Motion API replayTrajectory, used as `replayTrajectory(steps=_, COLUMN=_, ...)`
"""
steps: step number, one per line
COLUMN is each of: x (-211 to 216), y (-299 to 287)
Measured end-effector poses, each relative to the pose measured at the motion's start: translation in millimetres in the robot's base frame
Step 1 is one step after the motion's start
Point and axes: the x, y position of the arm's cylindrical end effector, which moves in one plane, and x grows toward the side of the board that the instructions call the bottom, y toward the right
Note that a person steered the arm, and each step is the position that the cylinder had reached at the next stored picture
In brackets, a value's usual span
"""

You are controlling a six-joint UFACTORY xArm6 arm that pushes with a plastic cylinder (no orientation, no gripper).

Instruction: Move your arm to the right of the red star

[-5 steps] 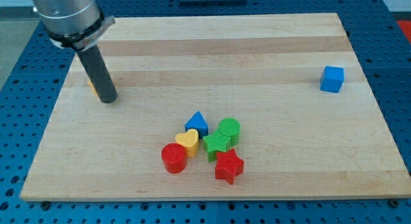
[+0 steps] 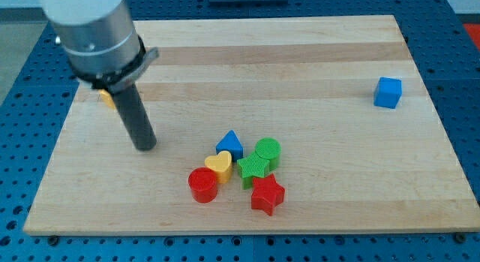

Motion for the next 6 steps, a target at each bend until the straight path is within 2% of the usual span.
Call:
replayTrajectory(steps=2, x=95.2, y=20.1)
replayTrajectory(steps=4, x=108.7, y=75.0)
replayTrajectory(steps=6, x=108.7, y=187.8)
